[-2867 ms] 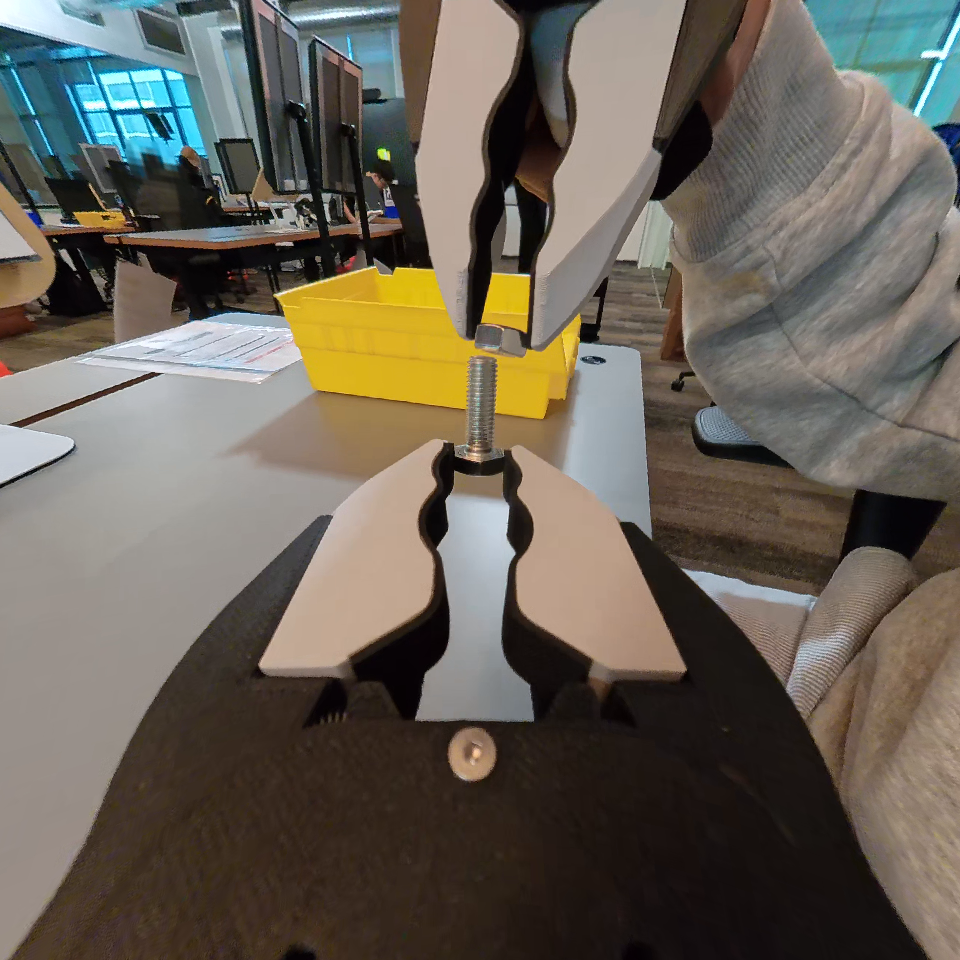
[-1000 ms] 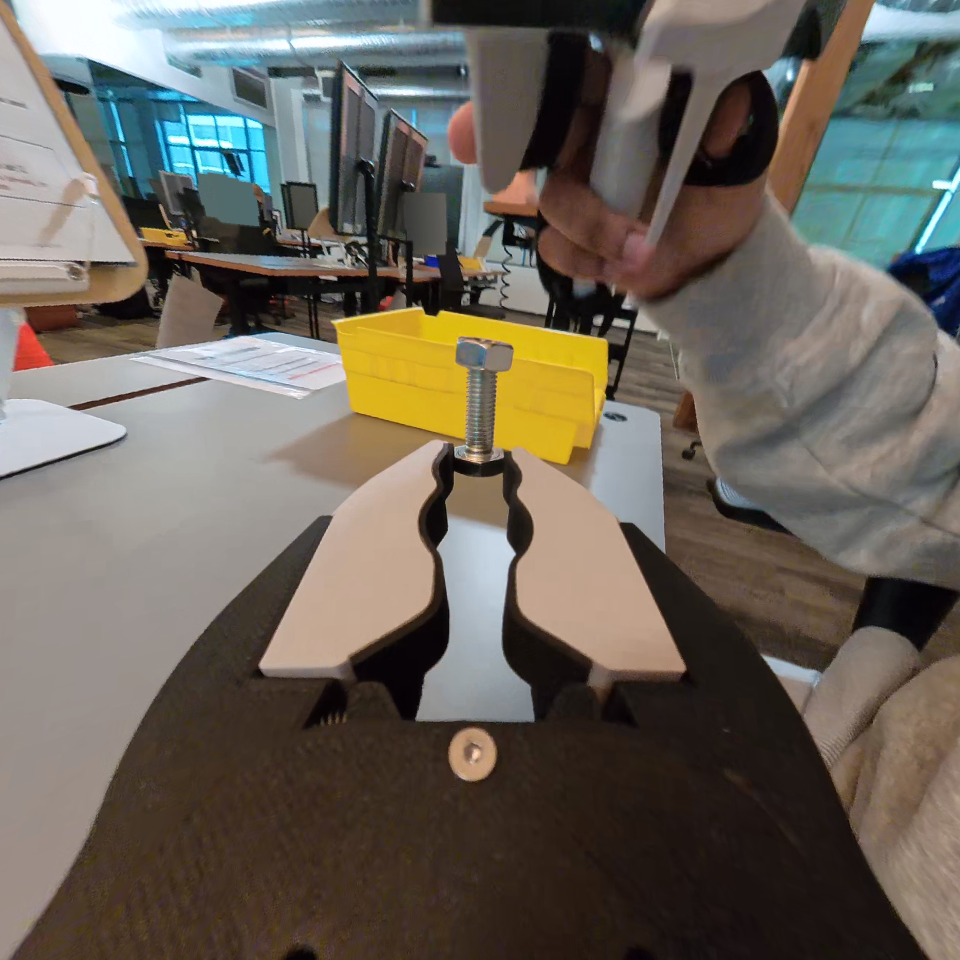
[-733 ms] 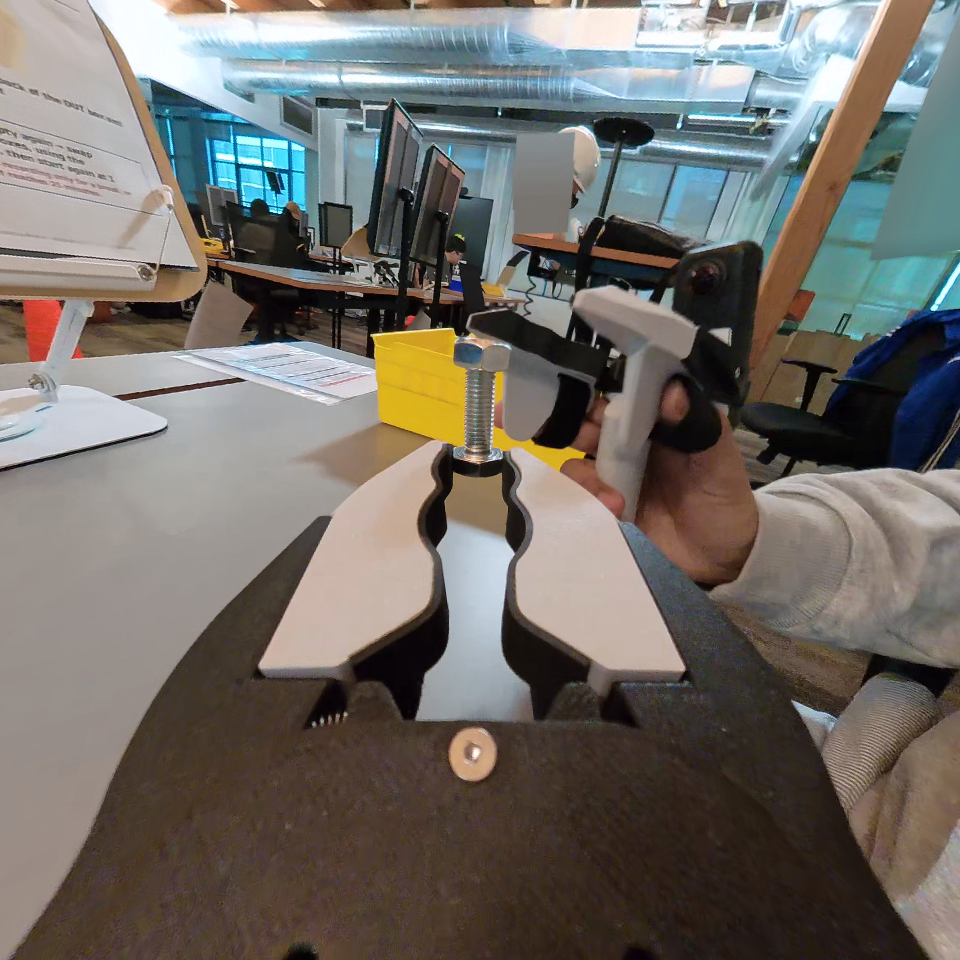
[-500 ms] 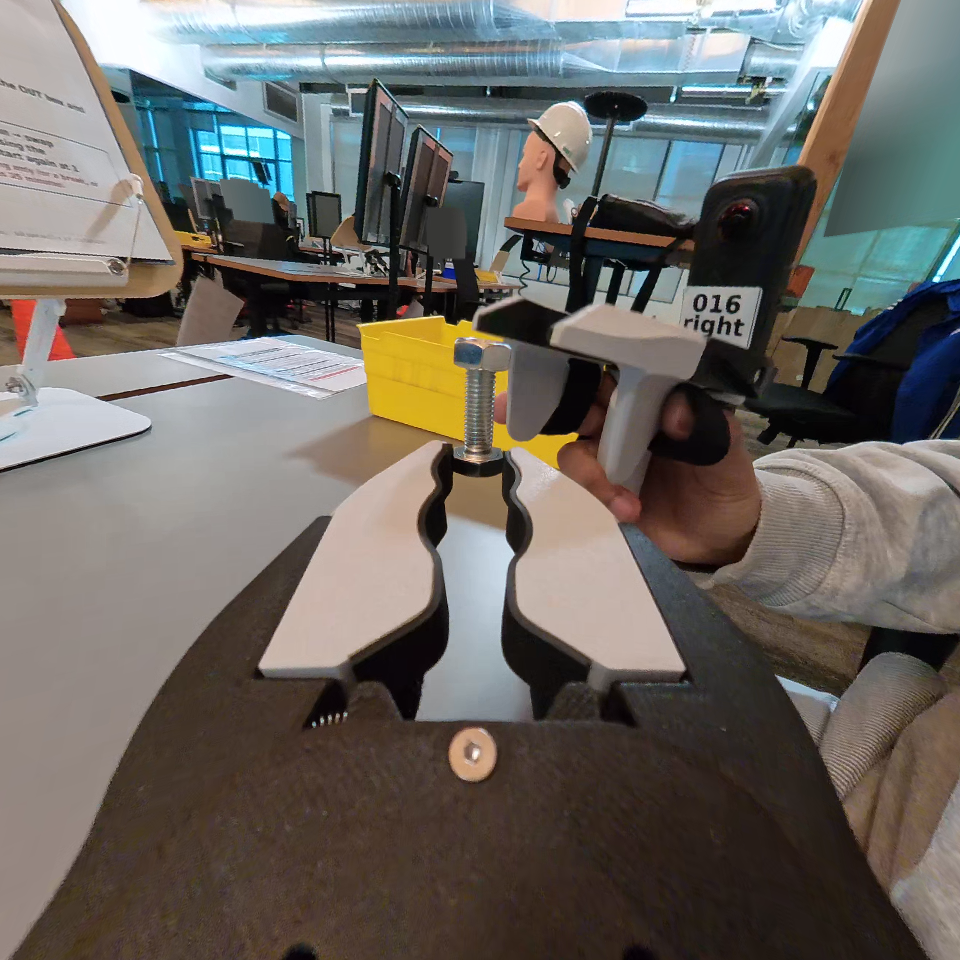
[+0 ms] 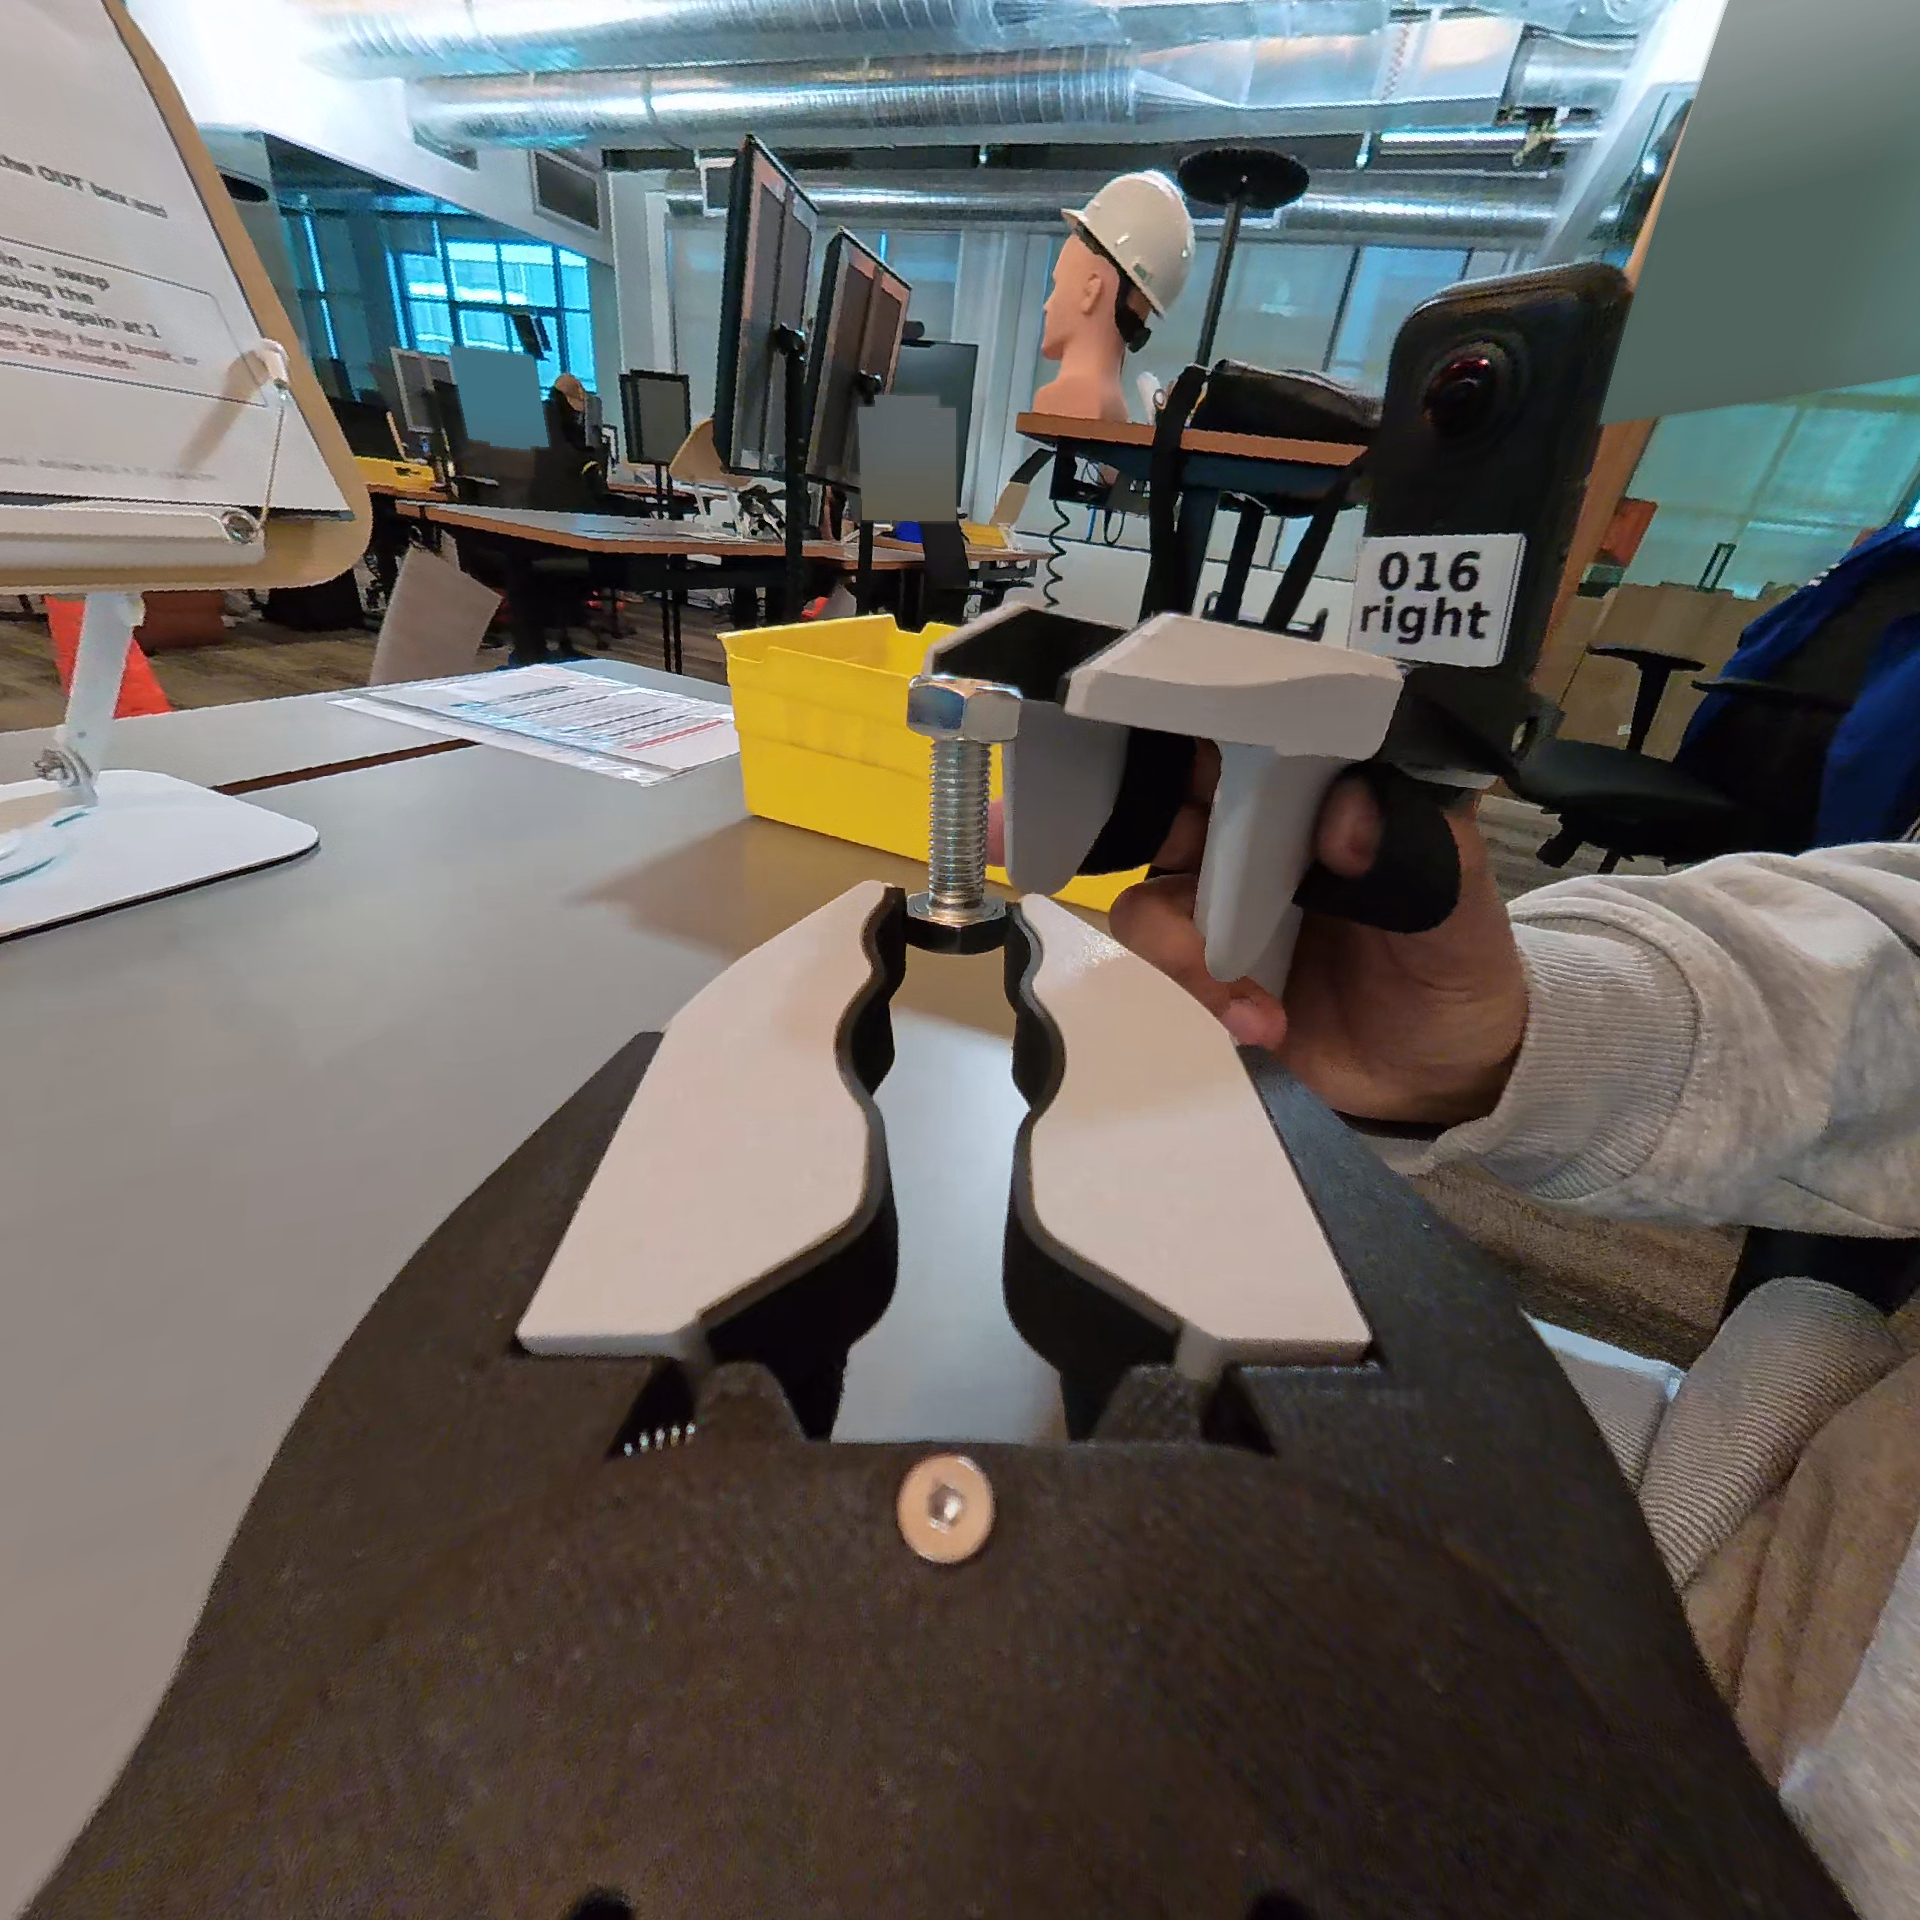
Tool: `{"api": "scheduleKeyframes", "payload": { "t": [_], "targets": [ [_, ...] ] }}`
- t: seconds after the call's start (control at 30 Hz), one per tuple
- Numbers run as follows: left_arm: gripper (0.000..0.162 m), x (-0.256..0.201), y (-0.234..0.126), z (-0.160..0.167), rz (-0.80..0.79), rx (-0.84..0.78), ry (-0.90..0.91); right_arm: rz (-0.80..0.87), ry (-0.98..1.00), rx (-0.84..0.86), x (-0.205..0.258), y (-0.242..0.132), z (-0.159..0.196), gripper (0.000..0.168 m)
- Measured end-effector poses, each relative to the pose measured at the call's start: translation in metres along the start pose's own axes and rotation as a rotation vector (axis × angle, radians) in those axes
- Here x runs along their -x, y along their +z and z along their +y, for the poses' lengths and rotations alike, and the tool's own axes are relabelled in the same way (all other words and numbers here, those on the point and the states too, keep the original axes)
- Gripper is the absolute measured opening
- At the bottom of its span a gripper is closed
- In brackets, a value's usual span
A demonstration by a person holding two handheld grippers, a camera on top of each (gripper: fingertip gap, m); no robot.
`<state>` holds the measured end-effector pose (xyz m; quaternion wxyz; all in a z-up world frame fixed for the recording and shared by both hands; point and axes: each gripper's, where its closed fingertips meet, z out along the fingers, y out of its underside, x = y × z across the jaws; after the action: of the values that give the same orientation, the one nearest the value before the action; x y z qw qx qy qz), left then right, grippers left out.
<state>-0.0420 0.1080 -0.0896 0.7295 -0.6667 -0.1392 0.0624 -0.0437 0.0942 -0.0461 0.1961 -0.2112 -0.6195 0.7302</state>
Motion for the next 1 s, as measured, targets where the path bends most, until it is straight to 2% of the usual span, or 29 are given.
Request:
{"api": "scheduleKeyframes", "payload": {
  "t": [0.37,0.6,0.8,1.0],
  "targets": [
    [0.019,-0.003,0.002,0.003,0.003,0.014,0.014,0.030,-0.014,0.043,-0.003,0.002,0.006,0.018],
    [0.019,-0.006,0.002,0.004,0.023,0.022,0.013,-0.047,0.006,0.000,0.002,-0.003,-0.005,0.018],
    [0.019,-0.005,0.002,0.005,0.022,0.032,0.018,0.018,0.082,-0.041,-0.025,-0.017,-0.014,0.018],
    [0.019,-0.004,0.002,0.008,0.023,0.052,0.012,0.019,-0.057,0.060,-0.012,-0.008,-0.001,0.017]
  ]
}}
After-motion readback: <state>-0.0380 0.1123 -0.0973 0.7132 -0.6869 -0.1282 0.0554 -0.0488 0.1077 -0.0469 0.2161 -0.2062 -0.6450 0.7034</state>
